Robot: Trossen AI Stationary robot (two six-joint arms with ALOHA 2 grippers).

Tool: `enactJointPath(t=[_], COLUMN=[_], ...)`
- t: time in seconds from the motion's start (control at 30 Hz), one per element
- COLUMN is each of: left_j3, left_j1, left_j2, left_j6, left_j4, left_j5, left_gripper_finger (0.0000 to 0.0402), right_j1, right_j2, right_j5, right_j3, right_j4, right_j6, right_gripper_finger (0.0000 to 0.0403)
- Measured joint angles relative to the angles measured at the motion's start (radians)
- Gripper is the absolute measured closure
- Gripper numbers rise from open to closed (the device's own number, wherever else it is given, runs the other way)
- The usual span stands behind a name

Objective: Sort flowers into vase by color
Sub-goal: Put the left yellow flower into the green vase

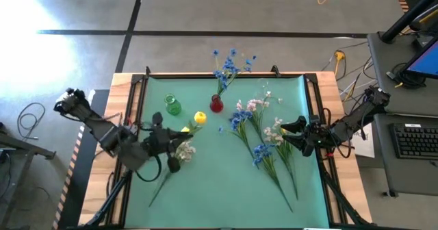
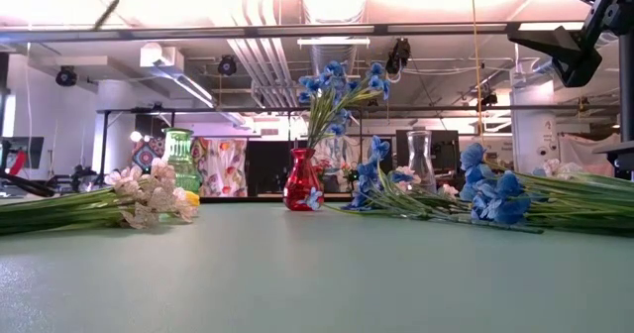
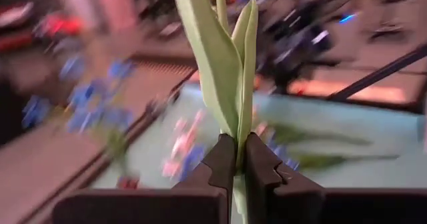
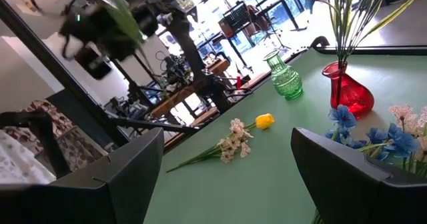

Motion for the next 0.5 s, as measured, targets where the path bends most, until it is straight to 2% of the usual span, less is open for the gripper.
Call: enactJointPath(t=[0.1,0.17,0.33,0.5], left_j3=[-0.029,-0.059,-0.170,-0.360], left_j1=[0.070,0.129,0.288,0.396], left_j2=[-0.028,-0.055,-0.155,-0.296], left_j6=[0.290,0.396,0.476,0.600], left_j4=[0.192,0.284,0.314,0.507], left_j5=[0.178,0.260,0.317,0.375], left_gripper_finger=[0.0401,0.0401,0.0401,0.0401], right_j1=[0.000,0.000,0.000,0.000], right_j2=[0.000,0.000,0.000,0.000], right_j5=[0.001,0.001,0.001,0.001], right_j3=[0.000,0.000,0.000,0.000], right_j4=[0.002,0.002,0.002,0.002], right_j6=[0.000,0.000,0.001,0.000], right_gripper_finger=[0.0083,0.0083,0.0083,0.0083])
